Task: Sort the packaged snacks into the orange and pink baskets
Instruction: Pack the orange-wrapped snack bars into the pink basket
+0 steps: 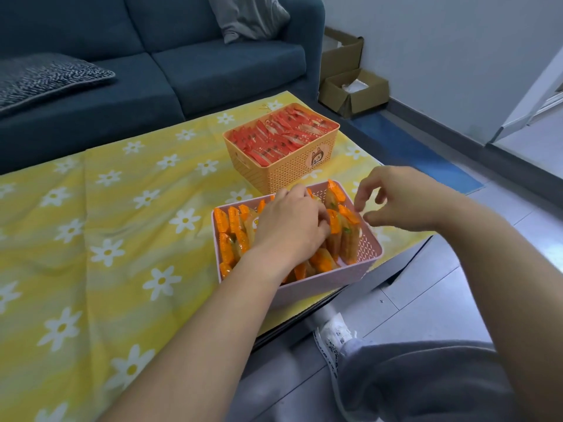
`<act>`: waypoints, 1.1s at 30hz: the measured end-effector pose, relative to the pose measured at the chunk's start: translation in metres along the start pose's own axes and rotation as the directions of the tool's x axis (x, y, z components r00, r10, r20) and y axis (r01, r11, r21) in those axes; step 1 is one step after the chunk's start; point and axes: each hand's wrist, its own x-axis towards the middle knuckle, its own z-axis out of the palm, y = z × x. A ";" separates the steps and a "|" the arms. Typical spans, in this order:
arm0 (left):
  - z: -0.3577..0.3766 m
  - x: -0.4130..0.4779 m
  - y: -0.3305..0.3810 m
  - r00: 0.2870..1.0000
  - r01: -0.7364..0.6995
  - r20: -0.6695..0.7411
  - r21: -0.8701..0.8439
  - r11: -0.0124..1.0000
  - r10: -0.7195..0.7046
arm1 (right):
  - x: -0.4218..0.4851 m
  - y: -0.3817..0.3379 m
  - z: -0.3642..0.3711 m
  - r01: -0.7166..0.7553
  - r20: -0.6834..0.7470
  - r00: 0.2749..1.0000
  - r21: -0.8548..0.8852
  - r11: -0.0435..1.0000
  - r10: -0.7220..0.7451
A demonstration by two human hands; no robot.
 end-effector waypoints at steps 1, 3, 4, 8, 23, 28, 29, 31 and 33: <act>0.000 0.001 0.000 1.000 -0.003 0.005 0.004 1.000 0.003 | 0.001 -0.002 0.003 0.007 0.041 0.999 -0.032 0.999 -0.005; -0.001 0.000 0.001 1.000 -0.008 0.001 0.003 1.000 0.008 | 0.006 -0.006 0.016 -0.013 0.119 0.992 -0.196 0.981 0.037; -0.001 0.000 0.002 1.000 -0.009 0.001 0.000 1.000 0.009 | 0.008 -0.006 0.022 -0.019 0.126 0.991 -0.260 0.965 0.054; -0.002 0.000 0.001 1.000 -0.023 -0.007 0.024 0.999 0.023 | 0.012 -0.003 0.020 0.015 -0.012 1.000 -0.214 0.977 -0.018; -0.036 -0.006 -0.012 0.986 0.151 -0.085 0.078 0.985 -0.145 | -0.020 -0.004 0.006 0.096 -0.065 0.994 0.062 0.993 -0.092; -0.040 -0.021 -0.030 0.878 0.409 0.182 0.196 0.891 -0.443 | -0.022 -0.013 0.021 0.118 0.080 0.991 -0.112 0.987 -0.110; -0.039 -0.021 -0.030 0.863 0.424 0.217 0.182 0.887 -0.457 | -0.021 -0.016 0.025 0.126 0.110 0.988 -0.138 0.982 -0.112; -0.039 -0.021 -0.030 0.863 0.432 0.224 0.139 0.891 -0.453 | -0.020 -0.020 0.028 0.127 0.099 0.989 -0.142 0.982 -0.114; -0.041 -0.019 -0.030 0.888 0.425 0.169 0.059 0.903 -0.429 | -0.019 -0.020 0.025 0.106 -0.009 0.994 -0.078 0.991 -0.107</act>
